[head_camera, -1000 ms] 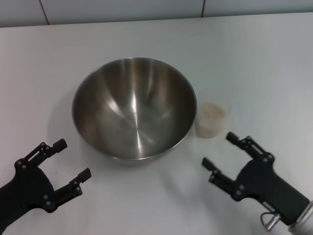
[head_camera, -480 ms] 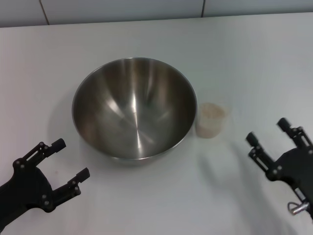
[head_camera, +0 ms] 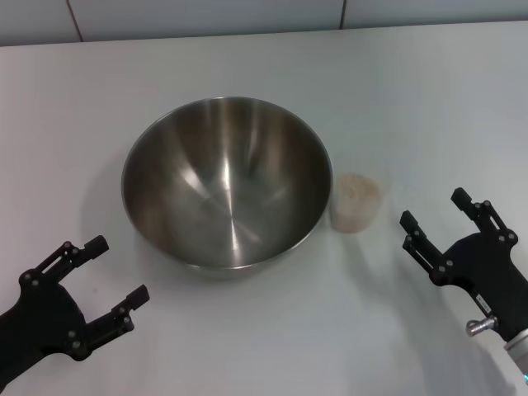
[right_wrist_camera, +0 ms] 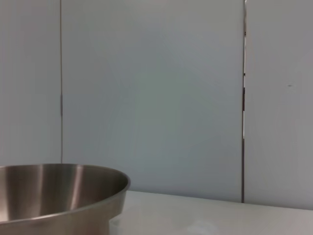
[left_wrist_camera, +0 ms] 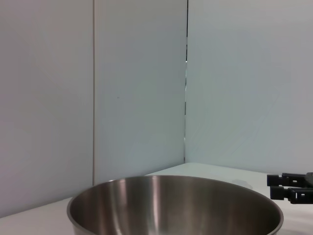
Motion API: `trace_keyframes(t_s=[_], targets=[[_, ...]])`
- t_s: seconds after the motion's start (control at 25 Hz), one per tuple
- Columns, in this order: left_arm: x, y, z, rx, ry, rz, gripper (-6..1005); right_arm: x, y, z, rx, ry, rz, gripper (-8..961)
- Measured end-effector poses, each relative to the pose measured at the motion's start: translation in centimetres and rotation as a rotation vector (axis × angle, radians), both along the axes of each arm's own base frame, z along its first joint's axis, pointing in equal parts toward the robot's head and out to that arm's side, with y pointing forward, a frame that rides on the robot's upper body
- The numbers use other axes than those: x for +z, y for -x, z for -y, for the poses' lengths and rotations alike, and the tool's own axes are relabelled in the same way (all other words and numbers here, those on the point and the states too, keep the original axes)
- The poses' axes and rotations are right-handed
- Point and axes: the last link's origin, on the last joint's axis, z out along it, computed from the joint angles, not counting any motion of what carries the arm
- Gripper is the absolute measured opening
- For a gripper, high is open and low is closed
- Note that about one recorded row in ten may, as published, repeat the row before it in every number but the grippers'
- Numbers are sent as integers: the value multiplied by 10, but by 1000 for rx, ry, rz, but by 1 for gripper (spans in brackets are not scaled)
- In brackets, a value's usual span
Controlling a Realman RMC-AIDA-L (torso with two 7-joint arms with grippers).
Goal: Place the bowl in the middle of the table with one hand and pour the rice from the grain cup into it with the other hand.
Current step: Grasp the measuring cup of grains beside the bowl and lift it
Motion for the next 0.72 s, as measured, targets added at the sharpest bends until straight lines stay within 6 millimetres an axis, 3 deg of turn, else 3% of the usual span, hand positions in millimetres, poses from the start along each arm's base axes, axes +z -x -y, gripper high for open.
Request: trace_keyframes(t_s=[0.24,0.72], targets=[[-1,0,1,3,0,2,840,1,-2,-4,-10,-5,5,777],[-3,-1,1,6,-2,8,840,-4,0,-36,-32,37,37,744]])
